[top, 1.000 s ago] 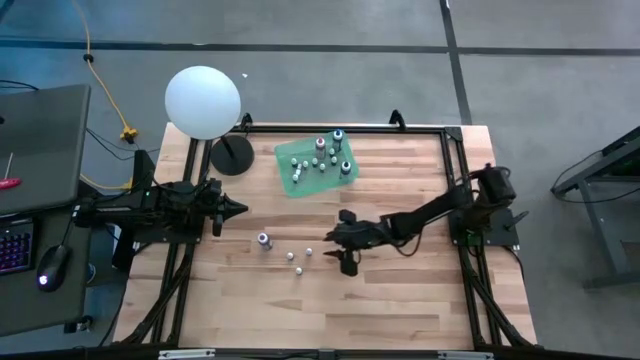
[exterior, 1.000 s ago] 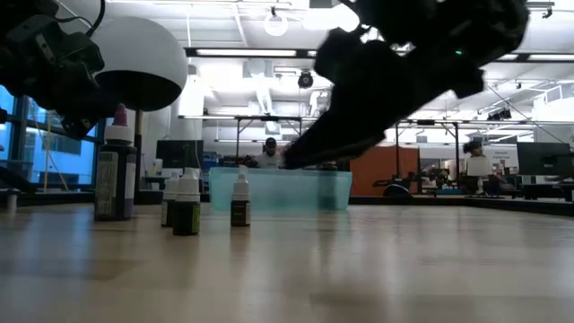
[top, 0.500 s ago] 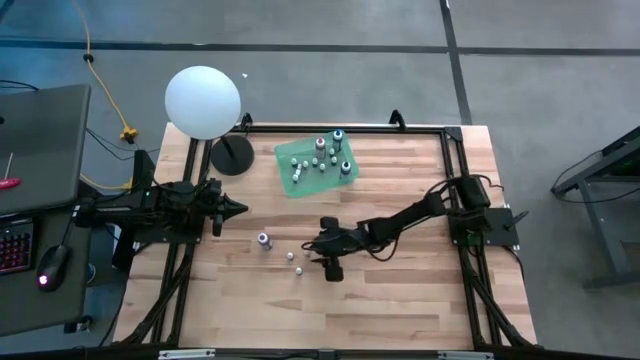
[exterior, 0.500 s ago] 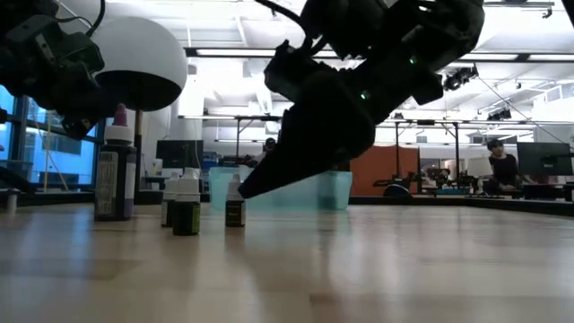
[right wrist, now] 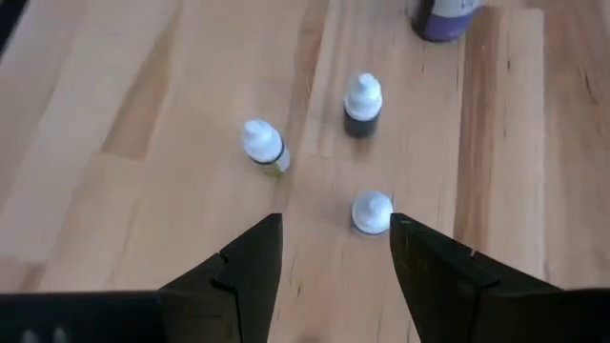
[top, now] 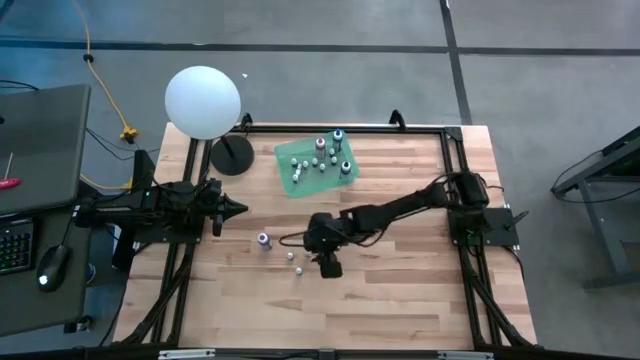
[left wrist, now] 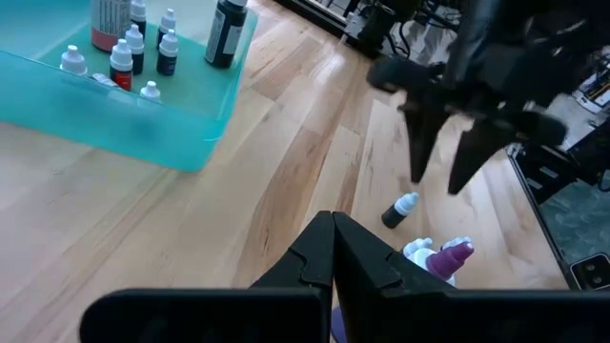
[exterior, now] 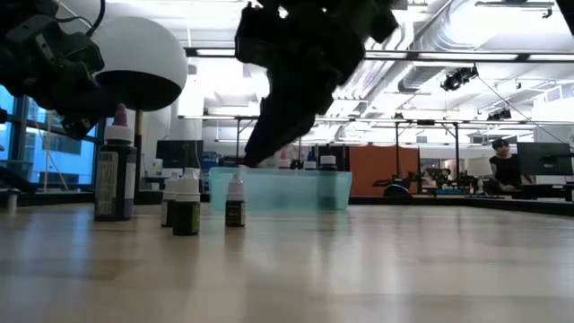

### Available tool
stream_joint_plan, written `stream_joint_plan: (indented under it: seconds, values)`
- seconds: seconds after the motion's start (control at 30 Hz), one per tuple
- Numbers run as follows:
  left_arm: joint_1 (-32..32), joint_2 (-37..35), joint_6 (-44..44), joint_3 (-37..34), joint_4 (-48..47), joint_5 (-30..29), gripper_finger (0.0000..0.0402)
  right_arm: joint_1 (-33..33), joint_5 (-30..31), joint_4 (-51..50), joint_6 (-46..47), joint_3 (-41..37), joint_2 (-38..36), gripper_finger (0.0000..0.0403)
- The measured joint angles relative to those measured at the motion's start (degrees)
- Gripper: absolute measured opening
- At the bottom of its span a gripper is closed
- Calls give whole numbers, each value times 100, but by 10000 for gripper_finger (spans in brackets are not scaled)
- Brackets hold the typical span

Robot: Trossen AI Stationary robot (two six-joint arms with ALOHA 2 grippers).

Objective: Pick & Place food coloring
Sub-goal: Put the small black dye bottle in the green bin

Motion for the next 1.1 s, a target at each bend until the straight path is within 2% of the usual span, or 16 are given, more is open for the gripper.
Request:
stream_joint_plan:
  seconds: [0.13, 0.3, 0.47, 0.83, 0.9, 1.1]
  values:
    - [-1, -1, 0, 0, 0, -1, 0, -172, -88, -1091, 25, 649, -1, 185]
    - [0, -1, 0, 0, -1, -1, 0, -291, -235, -1639, -154, 1094, 67, 185]
    - [-1, -1, 0, 0, 0, -1, 0, -337, -503, -2505, -573, 1561, 573, 185]
    - [-1, 0, 0, 0, -1, 0, 0, -276, -205, -3830, -1012, 3601, 1784, 185]
    - [0, 0, 0, 0, 0, 0, 0, -276, -24, -4058, -1033, 3798, 1920, 185]
    - [-1, -1, 0, 0, 0, -1, 0, -241, -128, -4162, -1020, 3797, 2017, 184]
